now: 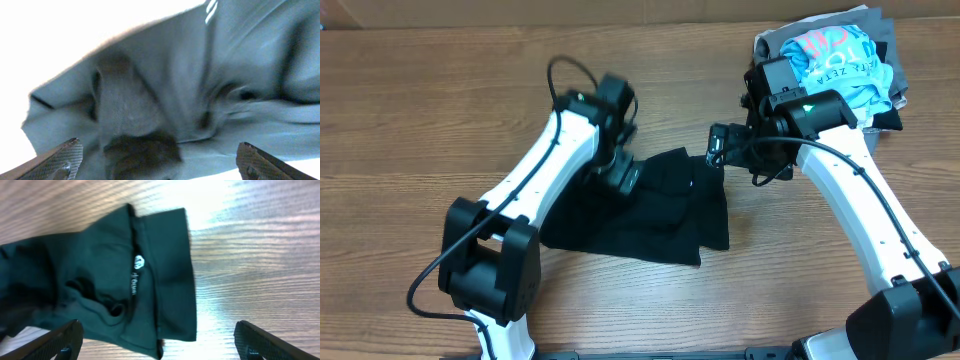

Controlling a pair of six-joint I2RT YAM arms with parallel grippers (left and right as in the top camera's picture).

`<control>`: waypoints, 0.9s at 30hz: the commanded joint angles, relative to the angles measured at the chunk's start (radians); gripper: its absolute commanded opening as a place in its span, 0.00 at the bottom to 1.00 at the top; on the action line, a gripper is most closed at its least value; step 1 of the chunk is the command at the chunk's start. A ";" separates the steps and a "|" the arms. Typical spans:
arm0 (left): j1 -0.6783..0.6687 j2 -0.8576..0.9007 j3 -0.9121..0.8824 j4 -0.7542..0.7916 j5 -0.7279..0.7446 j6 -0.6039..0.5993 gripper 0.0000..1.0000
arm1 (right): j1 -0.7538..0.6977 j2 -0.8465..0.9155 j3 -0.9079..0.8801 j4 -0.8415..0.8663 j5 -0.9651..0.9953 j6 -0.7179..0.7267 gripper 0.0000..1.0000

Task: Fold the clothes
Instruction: 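Fold the strip's left end rightward over the middle with the left gripper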

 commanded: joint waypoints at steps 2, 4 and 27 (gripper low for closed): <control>-0.001 -0.020 0.176 -0.055 0.119 -0.020 1.00 | -0.021 0.007 -0.083 0.034 -0.047 0.004 1.00; 0.001 -0.020 0.216 -0.098 0.118 -0.020 1.00 | -0.023 0.007 -0.117 0.053 -0.048 0.004 1.00; 0.259 -0.019 -0.141 -0.274 0.041 -0.083 0.04 | -0.028 0.007 -0.243 0.231 -0.044 0.003 1.00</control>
